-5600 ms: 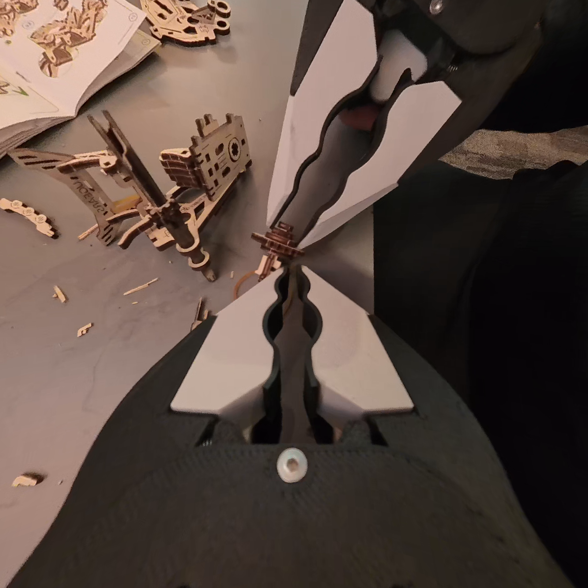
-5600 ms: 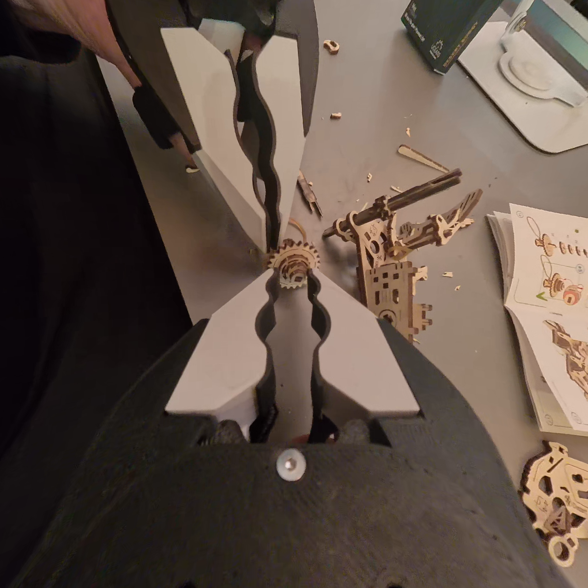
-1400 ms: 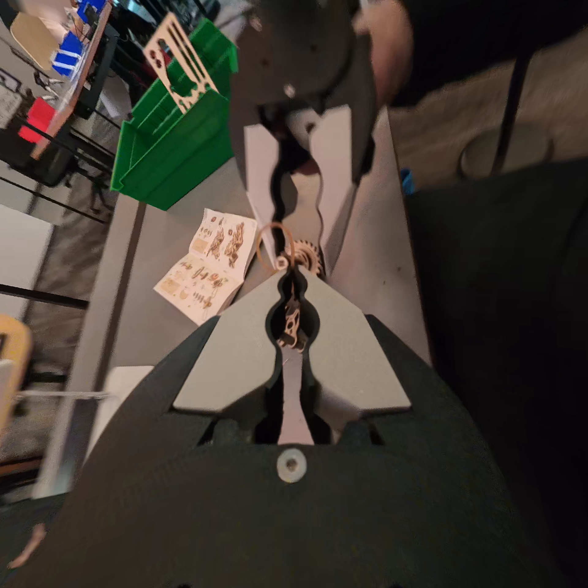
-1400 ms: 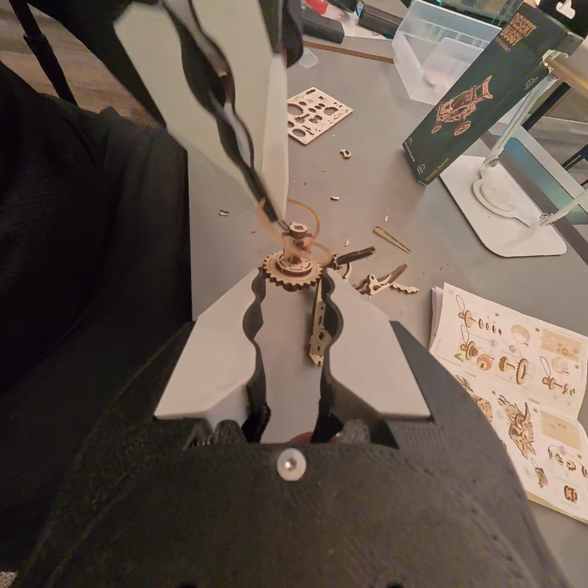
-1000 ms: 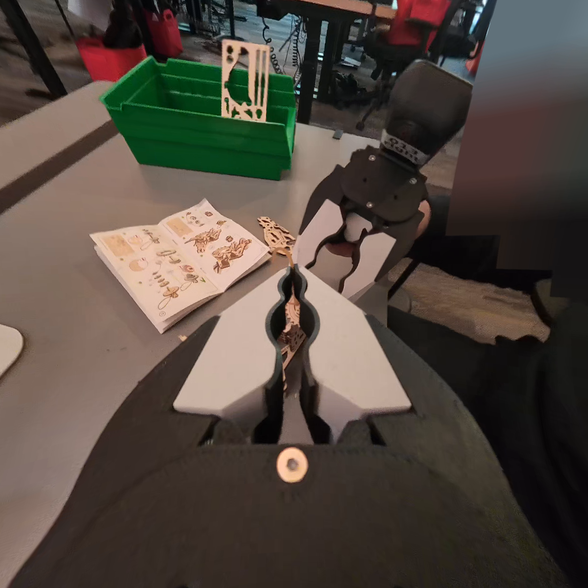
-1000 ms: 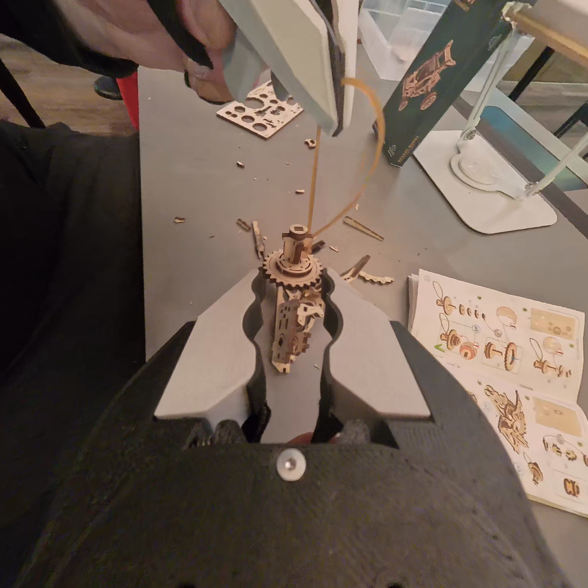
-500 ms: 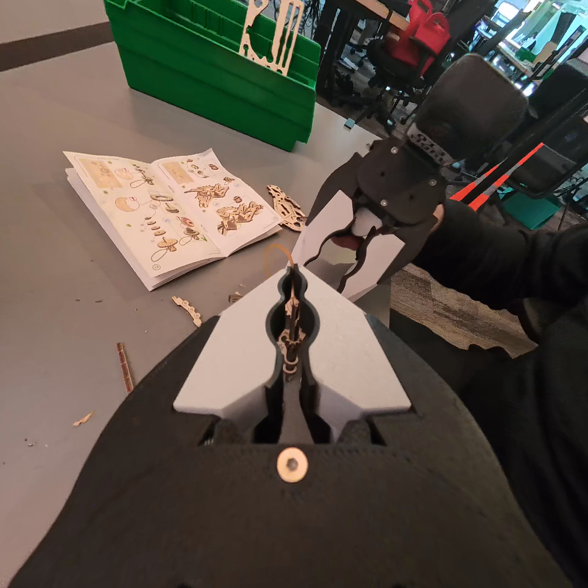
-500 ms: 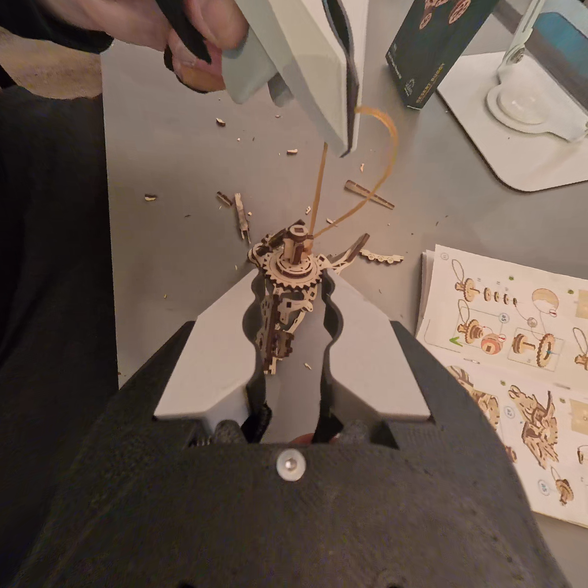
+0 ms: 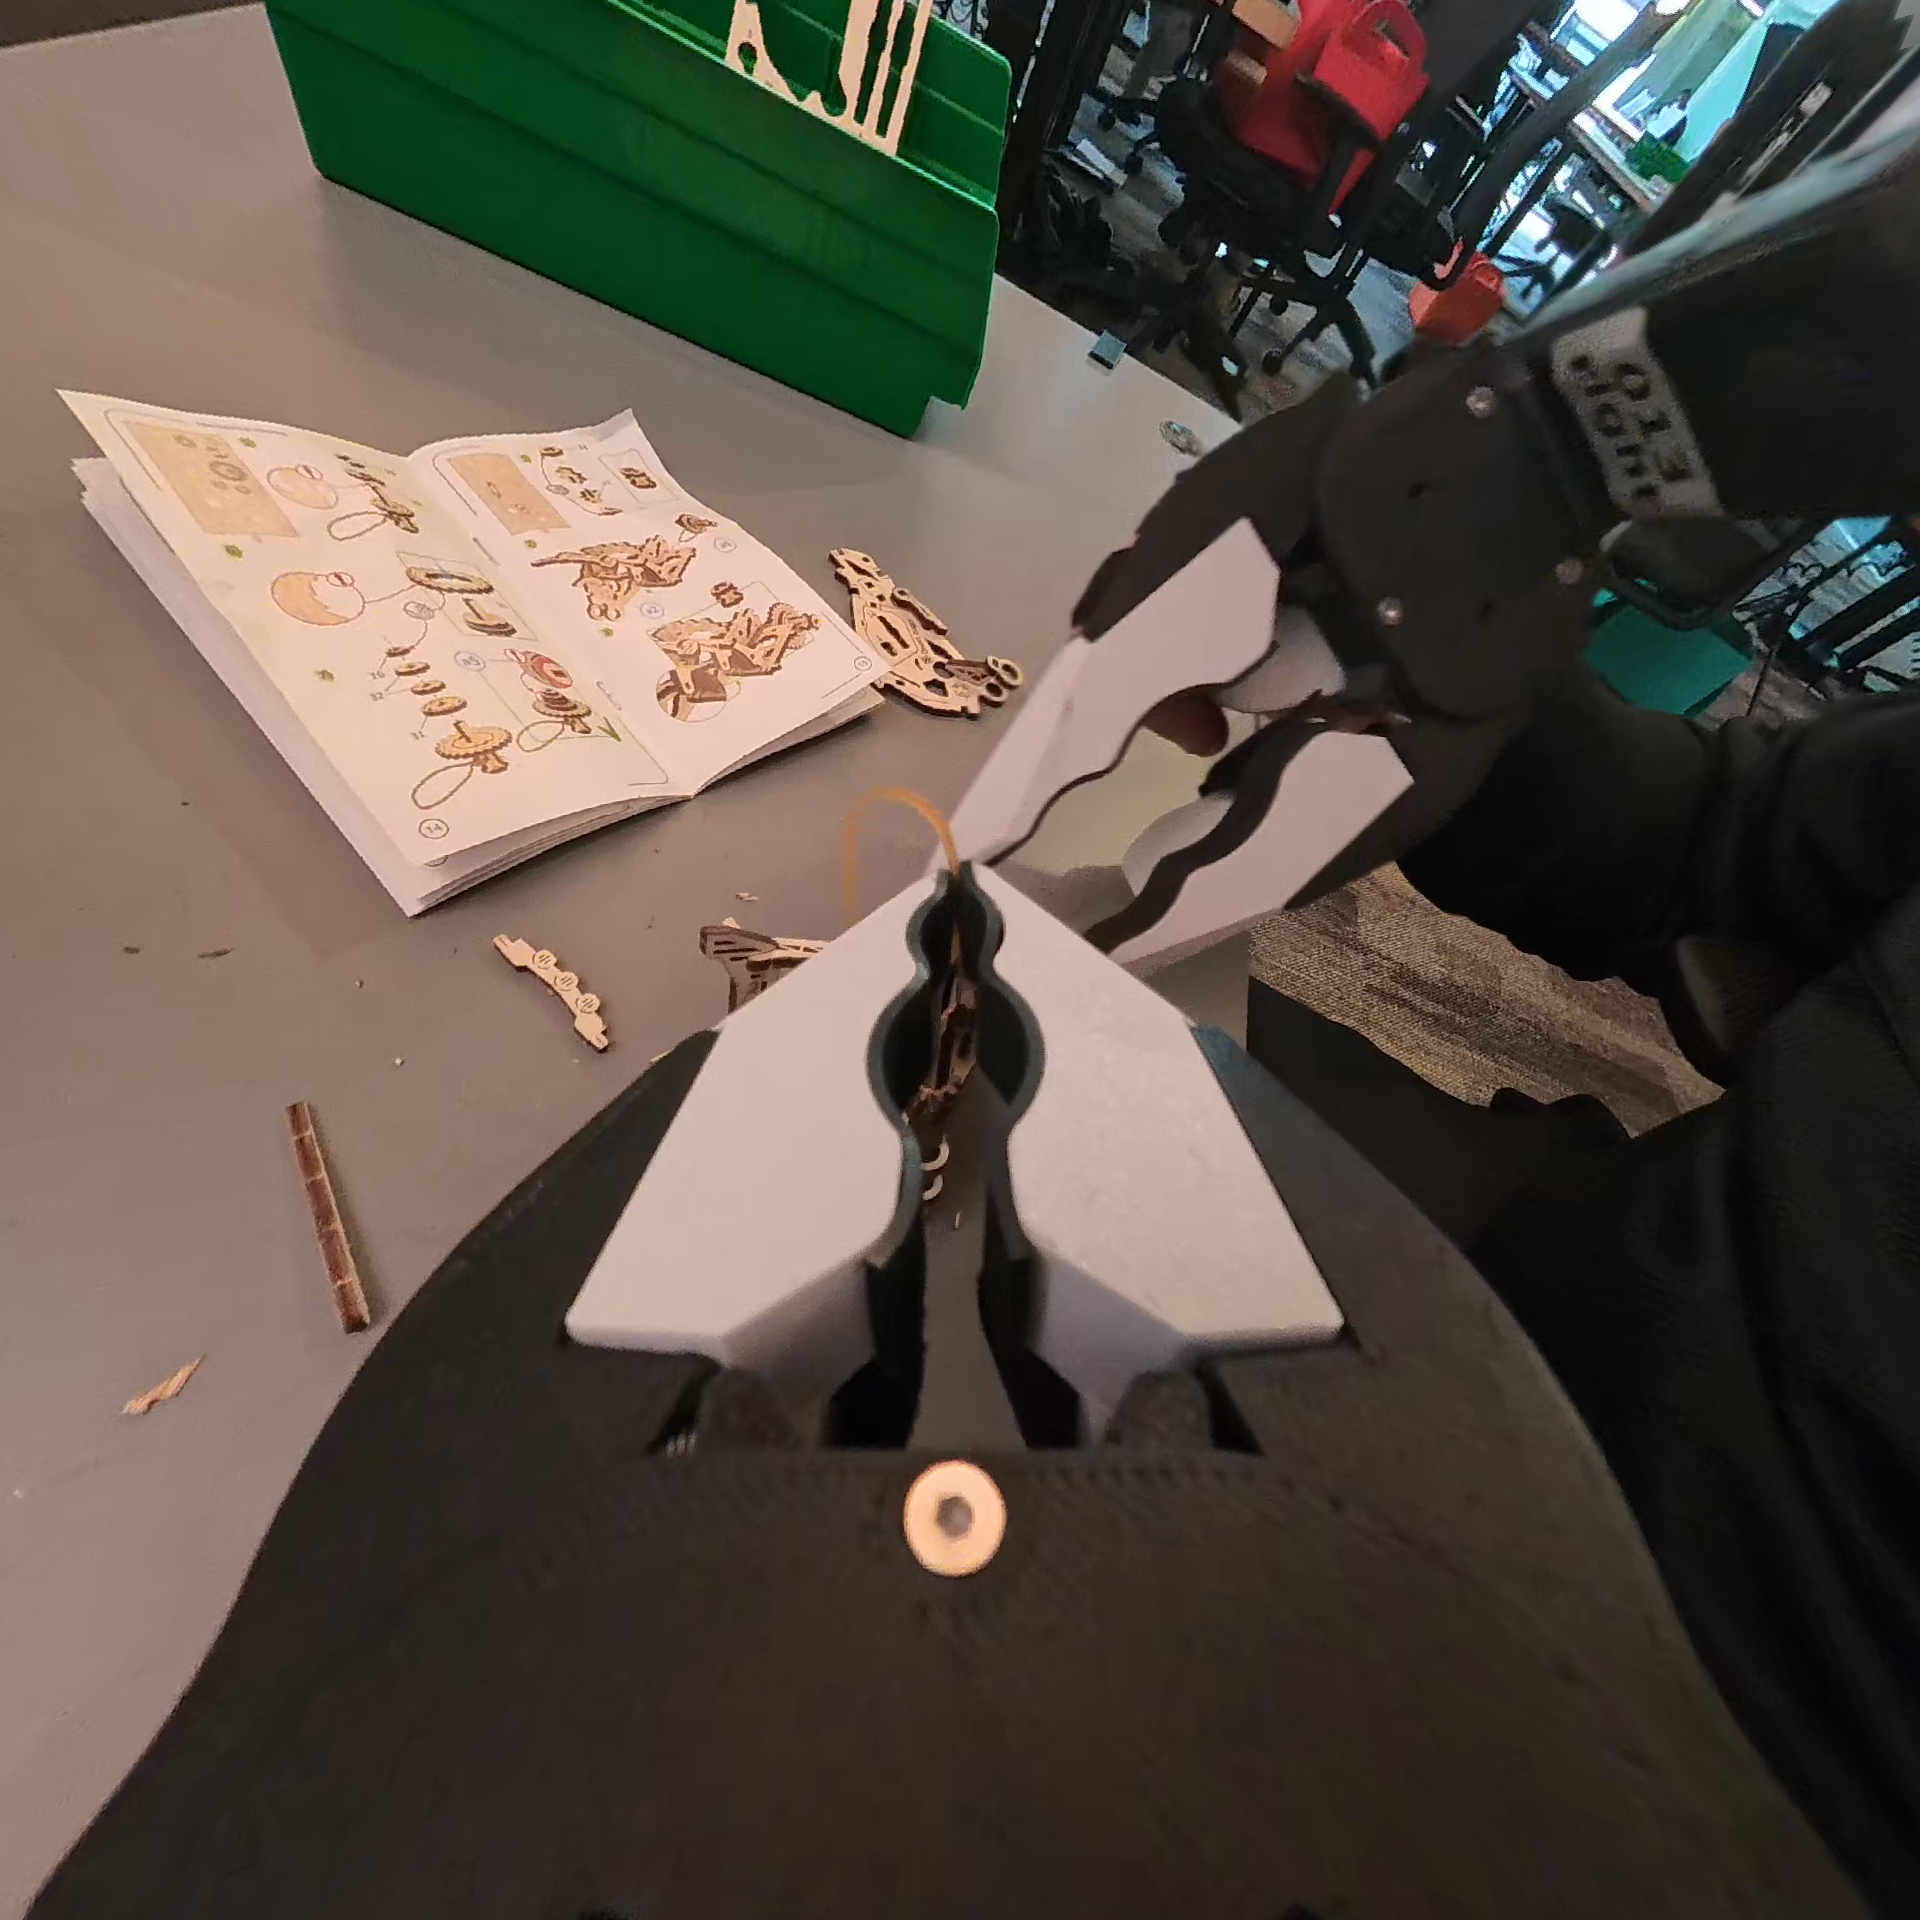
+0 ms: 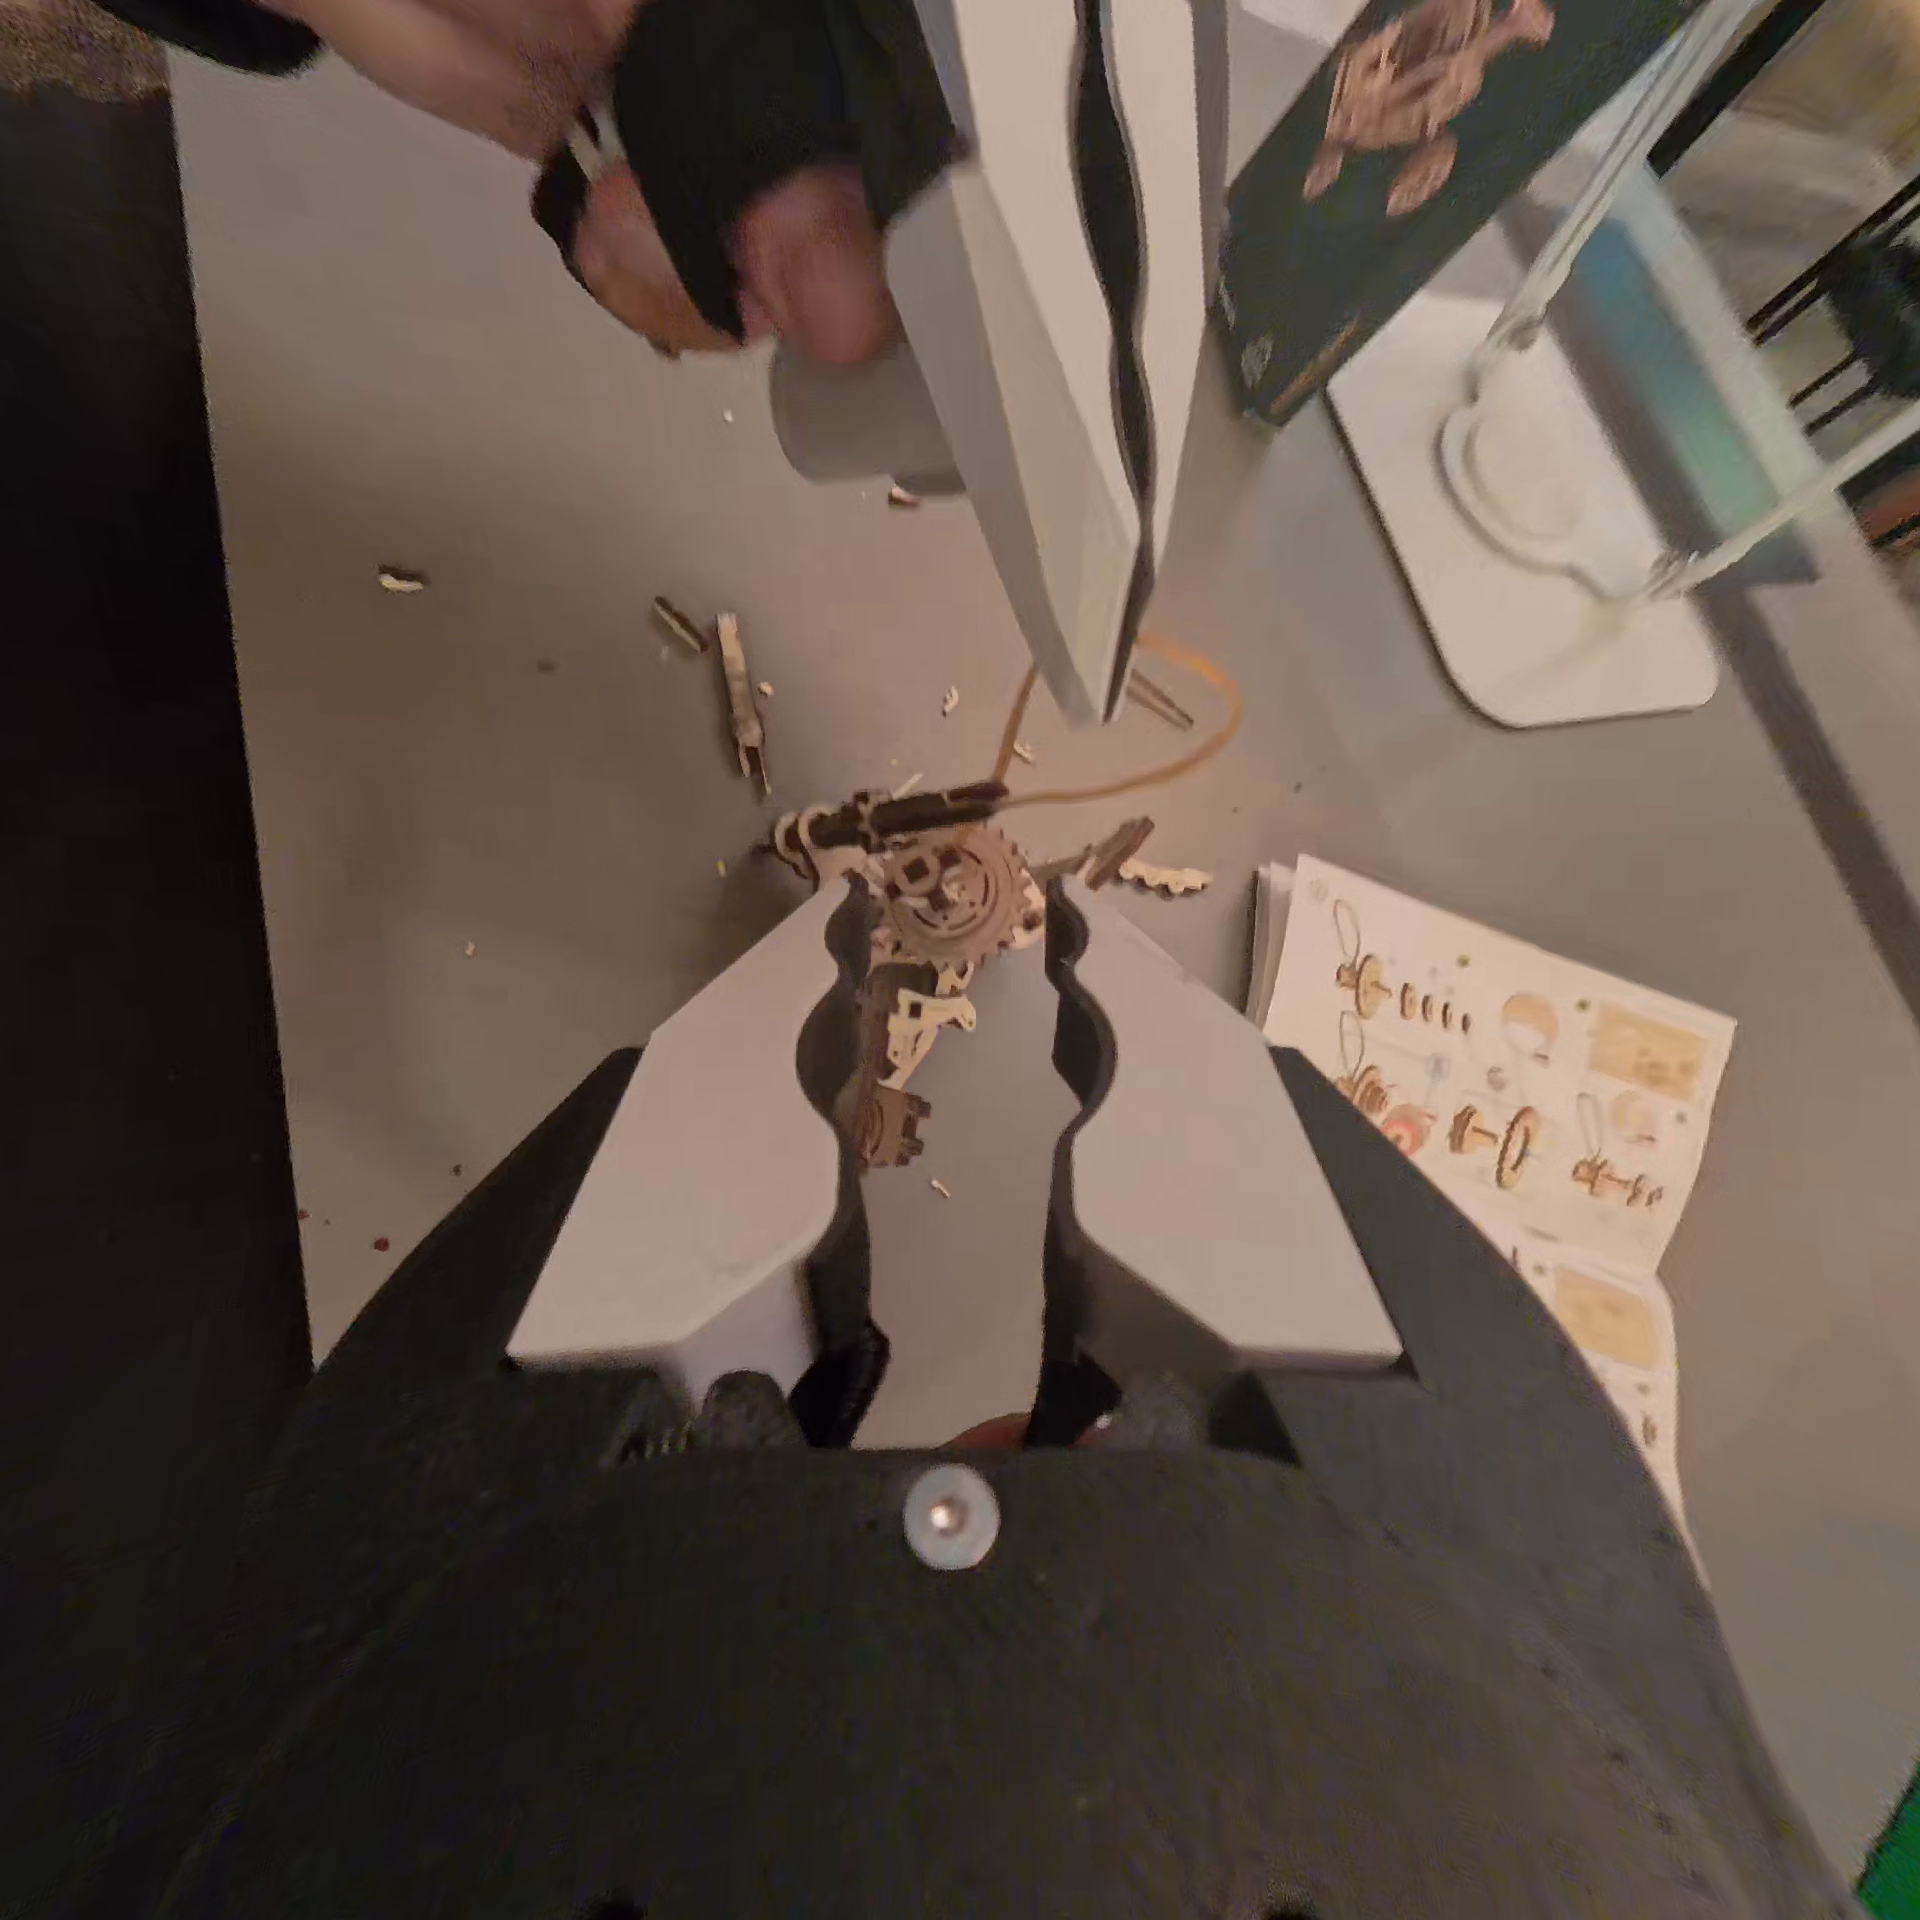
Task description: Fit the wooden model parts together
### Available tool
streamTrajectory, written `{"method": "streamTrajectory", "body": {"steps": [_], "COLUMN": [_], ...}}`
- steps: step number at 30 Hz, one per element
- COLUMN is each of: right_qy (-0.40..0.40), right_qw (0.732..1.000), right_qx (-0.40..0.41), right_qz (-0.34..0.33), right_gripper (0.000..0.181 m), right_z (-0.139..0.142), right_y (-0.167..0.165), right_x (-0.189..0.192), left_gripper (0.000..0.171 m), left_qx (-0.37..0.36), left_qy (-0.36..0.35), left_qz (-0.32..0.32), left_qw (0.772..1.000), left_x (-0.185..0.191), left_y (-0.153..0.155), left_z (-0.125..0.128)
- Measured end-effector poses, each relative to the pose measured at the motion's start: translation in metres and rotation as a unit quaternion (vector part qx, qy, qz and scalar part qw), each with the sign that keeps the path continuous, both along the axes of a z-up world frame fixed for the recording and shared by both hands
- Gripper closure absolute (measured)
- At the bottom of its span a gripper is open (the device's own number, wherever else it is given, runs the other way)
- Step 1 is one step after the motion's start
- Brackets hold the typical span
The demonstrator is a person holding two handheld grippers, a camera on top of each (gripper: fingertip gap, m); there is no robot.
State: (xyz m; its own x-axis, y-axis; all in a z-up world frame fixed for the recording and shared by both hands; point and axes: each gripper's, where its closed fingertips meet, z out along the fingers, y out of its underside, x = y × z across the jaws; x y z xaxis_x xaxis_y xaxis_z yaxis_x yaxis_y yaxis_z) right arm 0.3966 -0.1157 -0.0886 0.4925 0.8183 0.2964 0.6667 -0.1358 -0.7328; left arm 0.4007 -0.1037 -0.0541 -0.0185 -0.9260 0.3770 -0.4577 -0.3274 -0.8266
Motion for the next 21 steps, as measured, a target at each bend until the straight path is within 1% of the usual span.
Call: {"method": "streamTrajectory", "body": {"steps": [2,4,7,9,11,14,16,21], "right_qy": [-0.019,-0.031,-0.032,-0.035,-0.024,-0.011,0.018,0.055], "right_qw": [1.000,0.999,0.999,0.998,0.999,1.000,1.000,0.994], "right_qx": [0.022,0.025,0.031,0.045,0.039,0.016,-0.020,-0.098], "right_qz": [-0.002,-0.001,-0.004,-0.012,-0.013,-0.014,-0.007,0.013], "right_gripper": [0.155,0.156,0.158,0.168,0.169,0.170,0.170,0.171], "right_z": [0.001,-0.006,-0.011,-0.010,-0.009,-0.008,-0.006,-0.009], "right_y": [-0.001,-0.001,-0.001,0.001,0.001,0.000,-0.003,-0.007], "right_x": [-0.001,-0.004,-0.008,-0.009,-0.011,-0.008,-0.008,-0.009], "left_gripper": [0.171,0.171,0.171,0.171,0.171,0.171,0.171,0.171], "left_qx": [-0.001,-0.004,-0.004,-0.004,-0.007,-0.012,-0.019,-0.035], "left_qy": [-0.001,-0.004,-0.003,-0.004,-0.005,-0.006,-0.007,-0.013], "left_qz": [0.000,-0.002,-0.002,-0.003,-0.005,-0.011,-0.015,-0.021], "left_qw": [1.000,1.000,1.000,1.000,1.000,1.000,1.000,0.999], "left_x": [0.000,0.001,0.001,0.000,-0.001,-0.002,-0.003,-0.006], "left_y": [0.000,-0.001,-0.002,-0.002,-0.002,-0.003,-0.003,-0.006], "left_z": [0.001,0.002,0.001,0.001,0.001,0.002,0.003,0.002]}}
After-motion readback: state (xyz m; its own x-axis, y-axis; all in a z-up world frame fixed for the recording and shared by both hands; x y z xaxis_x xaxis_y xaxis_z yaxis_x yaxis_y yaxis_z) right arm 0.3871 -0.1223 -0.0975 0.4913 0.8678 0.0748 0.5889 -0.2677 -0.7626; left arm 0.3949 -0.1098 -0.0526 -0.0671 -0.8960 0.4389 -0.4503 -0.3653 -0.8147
